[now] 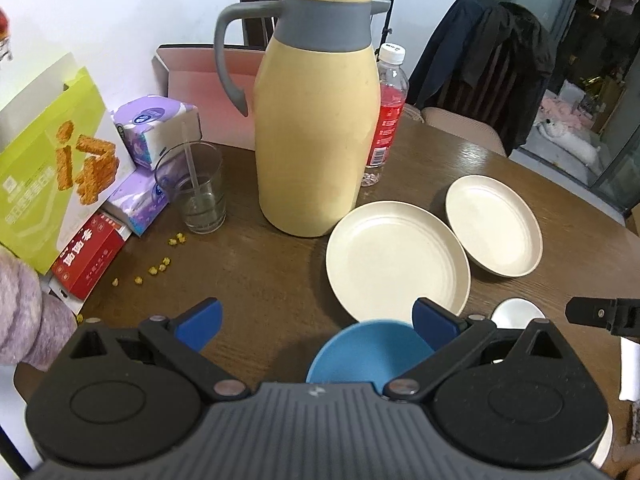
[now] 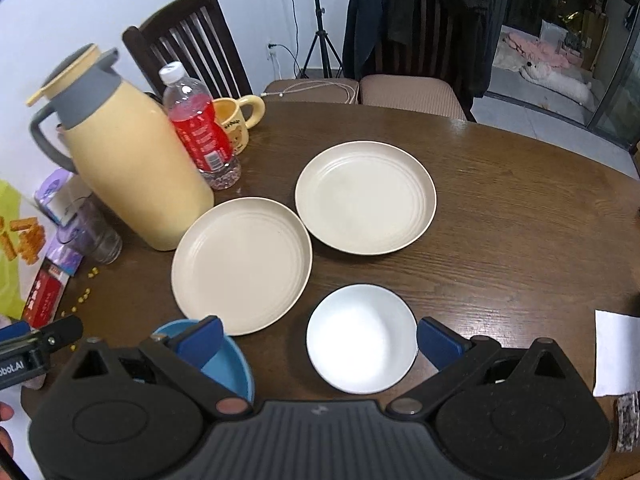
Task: Organize plates and bowls
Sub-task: 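Move both open grippers past the blue bowl toward the cream plates by the thermos, then close the right gripper on a cream plate rim while the left gripper approaches another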
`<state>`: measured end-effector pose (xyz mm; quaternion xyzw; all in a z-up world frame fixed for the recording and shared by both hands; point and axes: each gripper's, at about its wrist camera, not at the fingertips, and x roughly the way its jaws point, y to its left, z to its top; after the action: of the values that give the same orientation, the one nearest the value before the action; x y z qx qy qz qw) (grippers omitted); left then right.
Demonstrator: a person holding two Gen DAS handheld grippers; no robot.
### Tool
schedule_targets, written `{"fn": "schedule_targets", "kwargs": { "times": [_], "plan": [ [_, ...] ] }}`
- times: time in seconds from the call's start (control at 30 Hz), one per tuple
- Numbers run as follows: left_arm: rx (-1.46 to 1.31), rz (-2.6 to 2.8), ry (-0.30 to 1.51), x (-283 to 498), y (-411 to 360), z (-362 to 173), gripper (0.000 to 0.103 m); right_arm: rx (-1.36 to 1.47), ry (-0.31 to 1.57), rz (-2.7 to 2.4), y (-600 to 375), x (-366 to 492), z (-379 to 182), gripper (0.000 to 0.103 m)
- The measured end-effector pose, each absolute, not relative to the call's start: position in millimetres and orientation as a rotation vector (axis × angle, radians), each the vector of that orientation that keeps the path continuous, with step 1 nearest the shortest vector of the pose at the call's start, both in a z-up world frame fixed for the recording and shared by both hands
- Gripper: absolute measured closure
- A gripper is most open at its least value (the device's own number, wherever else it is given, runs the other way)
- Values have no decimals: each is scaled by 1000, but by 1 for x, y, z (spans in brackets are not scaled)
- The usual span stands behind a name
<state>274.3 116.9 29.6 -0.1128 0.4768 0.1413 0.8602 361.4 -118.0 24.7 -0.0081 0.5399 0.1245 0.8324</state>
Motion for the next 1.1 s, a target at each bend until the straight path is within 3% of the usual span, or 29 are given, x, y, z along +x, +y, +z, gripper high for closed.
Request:
{"fn": "schedule_targets", "kwargs": {
  "times": [0.5,0.77,1.1],
  "plan": [
    [-212,321,1113,337,114,-10,0,1,1212,264,-104,412,-20,1],
    [-216,352,1154,363,117,-29,0,4,1242,264,-99,434,-42,7],
    [-217,393,1198,392,123,-56,1,-6,1271,284,-92,458,-68,30]
  ]
}}
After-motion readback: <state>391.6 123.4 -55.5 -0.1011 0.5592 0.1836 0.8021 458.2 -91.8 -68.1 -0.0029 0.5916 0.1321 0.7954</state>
